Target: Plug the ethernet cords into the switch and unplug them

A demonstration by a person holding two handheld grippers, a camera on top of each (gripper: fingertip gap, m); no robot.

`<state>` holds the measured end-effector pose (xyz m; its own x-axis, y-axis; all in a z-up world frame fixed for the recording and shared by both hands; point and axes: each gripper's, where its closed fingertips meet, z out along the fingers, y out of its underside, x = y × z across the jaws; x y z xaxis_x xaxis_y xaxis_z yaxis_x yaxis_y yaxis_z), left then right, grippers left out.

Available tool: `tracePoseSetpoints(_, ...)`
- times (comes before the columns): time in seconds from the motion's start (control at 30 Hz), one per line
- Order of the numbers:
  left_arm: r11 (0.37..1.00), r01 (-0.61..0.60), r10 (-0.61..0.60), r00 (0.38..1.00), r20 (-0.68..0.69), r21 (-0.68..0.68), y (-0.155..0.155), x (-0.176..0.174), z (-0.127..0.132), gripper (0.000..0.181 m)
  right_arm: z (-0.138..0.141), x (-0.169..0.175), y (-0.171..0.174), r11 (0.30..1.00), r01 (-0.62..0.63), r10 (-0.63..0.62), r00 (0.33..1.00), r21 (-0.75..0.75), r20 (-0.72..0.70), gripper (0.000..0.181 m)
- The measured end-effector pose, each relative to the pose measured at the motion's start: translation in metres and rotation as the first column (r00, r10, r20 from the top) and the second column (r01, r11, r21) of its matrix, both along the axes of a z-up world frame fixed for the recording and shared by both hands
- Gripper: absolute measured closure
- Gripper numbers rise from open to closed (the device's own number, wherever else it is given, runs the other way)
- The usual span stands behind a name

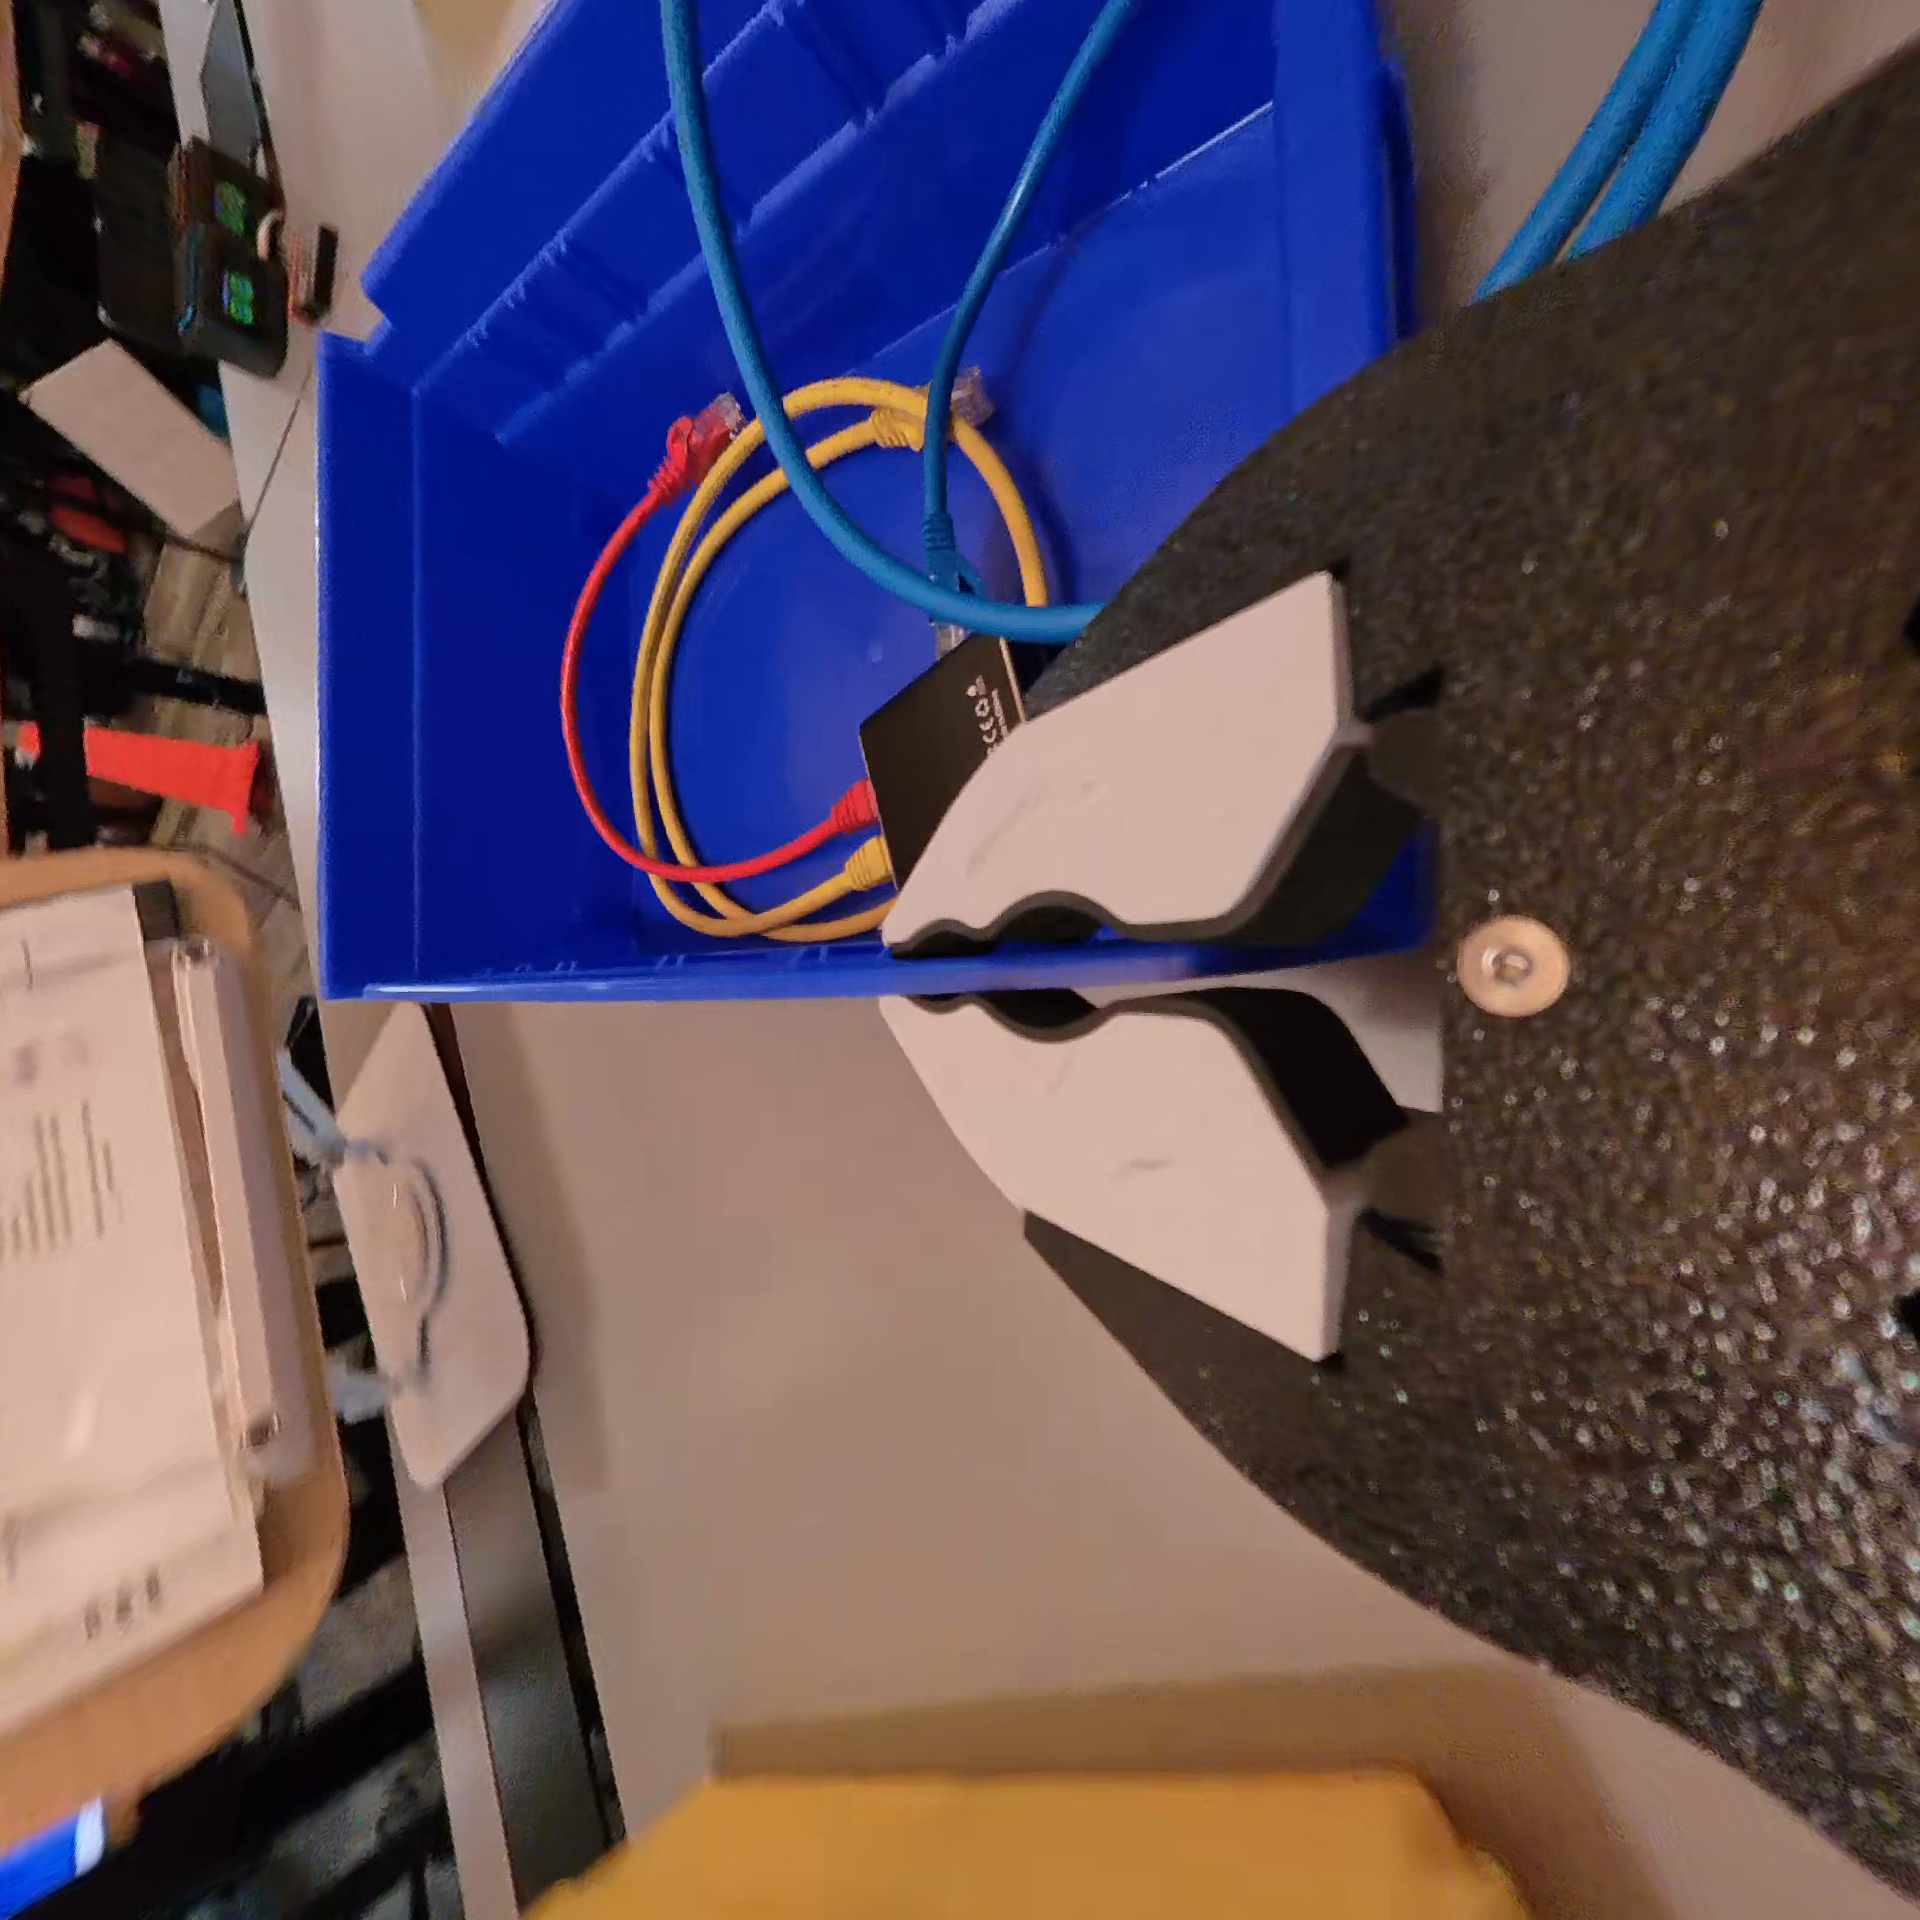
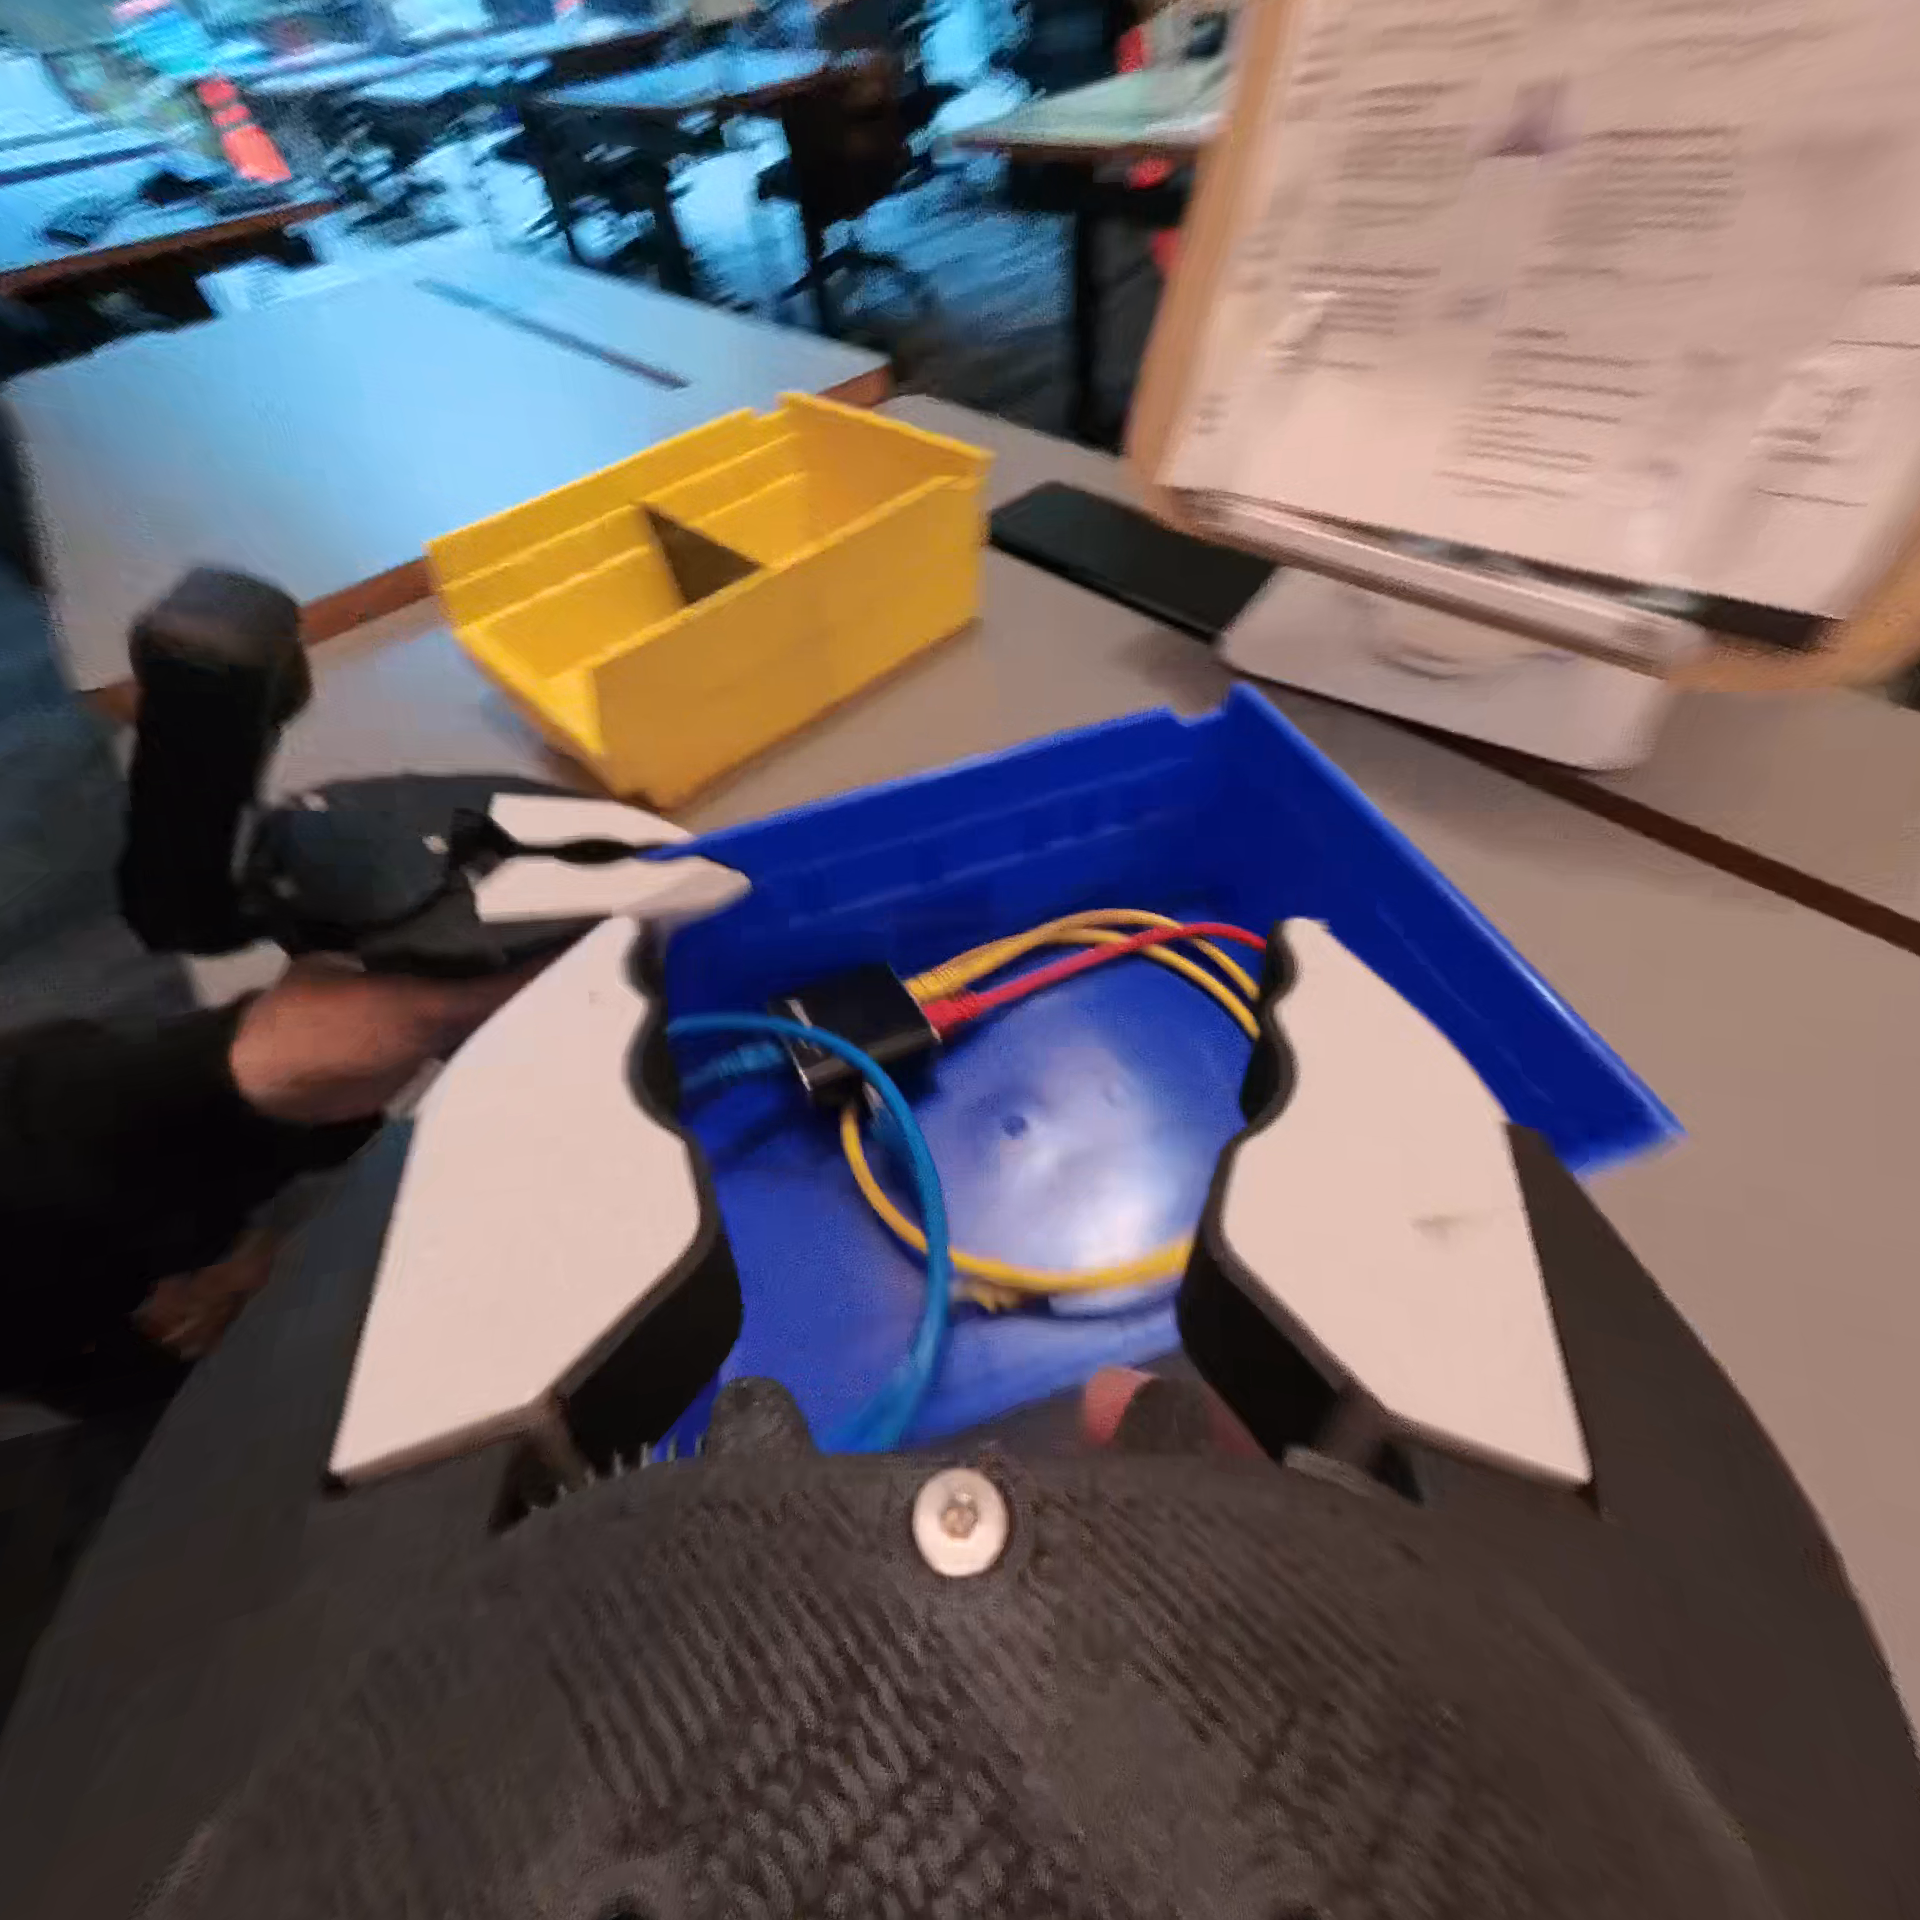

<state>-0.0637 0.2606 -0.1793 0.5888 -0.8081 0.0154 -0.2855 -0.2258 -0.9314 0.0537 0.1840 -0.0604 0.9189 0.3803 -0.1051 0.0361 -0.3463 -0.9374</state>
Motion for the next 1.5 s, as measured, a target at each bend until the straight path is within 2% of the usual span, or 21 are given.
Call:
tracePoseSetpoints(0.03,0.999,-0.027,0.027,1.000,-0.001,0.017,0.000,-0.016,0.000,0.180,0.006,-0.025,0.020,0.997,-0.070,0.069,0.997,-0.032,-0.020,0.070)
tracePoseSetpoints(0.1,0.996,-0.078,0.078,0.997,0.001,0.054,-0.001,-0.043,0.001,0.179,0.011,-0.072,0.059,0.972,-0.189,0.181,0.981,-0.137,-0.073,0.100)
tracePoseSetpoints(0.13,0.992,-0.107,0.107,0.994,0.004,0.070,-0.001,-0.054,0.001,0.179,0.013,-0.095,0.079,0.956,-0.231,0.211,0.970,-0.182,-0.122,0.100)
tracePoseSetpoints(0.17,0.987,-0.139,0.139,0.990,0.011,0.082,0.000,-0.065,0.001,0.179,0.012,-0.116,0.100,0.937,-0.265,0.228,0.958,-0.228,-0.177,0.092)
tracePoseSetpoints(0.3,0.967,-0.244,0.234,0.964,0.123,0.069,0.005,-0.093,0.003,0.180,-0.021,-0.181,0.174,0.838,-0.292,0.188,0.947,-0.460,-0.259,0.094)
tracePoseSetpoints(0.43,0.966,-0.244,0.233,0.965,0.121,0.084,0.007,-0.107,0.004,0.180,-0.064,-0.230,0.221,0.761,-0.263,0.109,0.953,-0.593,-0.283,0.101)
tracePoseSetpoints(0.6,0.965,-0.246,0.233,0.962,0.141,0.086,0.009,-0.119,0.004,0.180,-0.107,-0.239,0.249,0.714,-0.115,0.070,0.993,-0.691,-0.093,0.110)
tracePoseSetpoints(0.7,0.968,-0.240,0.227,0.963,0.148,0.077,0.009,-0.121,0.004,0.180,-0.120,-0.236,0.258,0.708,-0.035,0.076,0.997,-0.706,0.026,0.127)
tracePoseSetpoints(0.8,0.968,-0.238,0.225,0.963,0.145,0.080,0.010,-0.121,0.004,0.179,-0.135,-0.248,0.256,0.642,-0.040,0.046,0.999,-0.765,-0.013,0.130)
tracePoseSetpoints(0.87,0.968,-0.236,0.223,0.964,0.146,0.080,0.010,-0.121,0.004,0.179,-0.152,-0.252,0.253,0.614,-0.009,0.046,0.999,-0.789,0.024,0.126)
tracePoseSetpoints(0.93,0.968,-0.237,0.224,0.964,0.146,0.079,0.011,-0.122,0.004,0.180,-0.168,-0.257,0.245,0.542,0.017,0.070,0.995,-0.840,0.065,0.132)
tracePoseSetpoints(1.03,0.968,-0.236,0.222,0.965,0.140,0.089,0.010,-0.122,0.004,0.179,-0.174,-0.255,0.252,0.565,0.108,0.064,0.983,-0.818,0.174,0.146)
tracePoseSetpoints(1.13,0.969,-0.232,0.219,0.965,0.141,0.087,0.011,-0.122,0.004,0.180,-0.168,-0.255,0.259,0.581,0.107,0.052,0.984,-0.806,0.168,0.165)
tracePoseSetpoints(1.2,0.968,-0.233,0.219,0.966,0.139,0.090,0.011,-0.125,0.004,0.179,-0.158,-0.250,0.259,0.599,0.058,0.164,0.967,-0.799,0.193,0.169)
tracePoseSetpoints(1.27,0.968,-0.233,0.219,0.966,0.139,0.091,0.012,-0.129,0.004,0.179,-0.138,-0.243,0.260,0.619,0.024,0.222,0.954,-0.785,0.204,0.169)
tracePoseSetpoints(1.33,0.968,-0.233,0.219,0.966,0.136,0.095,0.013,-0.131,0.004,0.180,-0.105,-0.231,0.266,0.666,-0.003,0.231,0.952,-0.746,0.203,0.168)
tracePoseSetpoints(1.4,0.968,-0.232,0.219,0.967,0.134,0.097,0.014,-0.133,0.004,0.180,-0.061,-0.209,0.275,0.737,-0.031,0.214,0.958,-0.675,0.190,0.168)
tracePoseSetpoints(1.5,0.967,-0.233,0.220,0.967,0.127,0.106,0.018,-0.139,0.004,0.179,0.012,-0.156,0.271,0.826,-0.065,0.175,0.974,-0.560,0.146,0.170)
